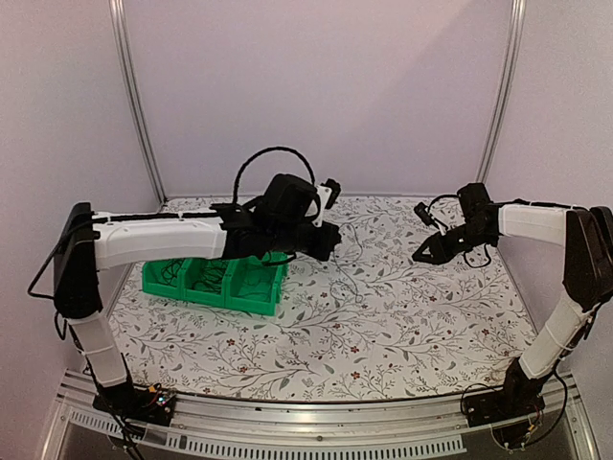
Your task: Untangle the cables
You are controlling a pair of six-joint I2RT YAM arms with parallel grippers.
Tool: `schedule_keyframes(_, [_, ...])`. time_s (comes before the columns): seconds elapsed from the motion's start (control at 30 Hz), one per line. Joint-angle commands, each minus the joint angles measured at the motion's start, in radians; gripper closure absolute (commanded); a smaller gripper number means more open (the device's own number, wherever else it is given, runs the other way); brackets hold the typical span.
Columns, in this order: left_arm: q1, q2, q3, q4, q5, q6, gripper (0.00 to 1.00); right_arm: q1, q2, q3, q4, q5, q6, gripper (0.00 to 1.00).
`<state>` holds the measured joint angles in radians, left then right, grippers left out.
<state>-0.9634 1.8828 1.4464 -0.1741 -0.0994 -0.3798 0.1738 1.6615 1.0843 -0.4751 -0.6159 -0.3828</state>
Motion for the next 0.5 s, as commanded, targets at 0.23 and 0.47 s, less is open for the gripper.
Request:
schedule_keyframes(0.23, [0.047, -0.403, -0.103, -0.218, -0.288, 0.109, 1.0, -0.006, 0.011, 0.005, -0.017, -0.022, -0.016, 0.76])
schedule_keyframes(0.47, [0.1, -0.556, -0.174, -0.246, -0.34, 0.125, 1.0, -0.006, 0.018, 0.004, -0.019, -0.022, -0.018, 0.76])
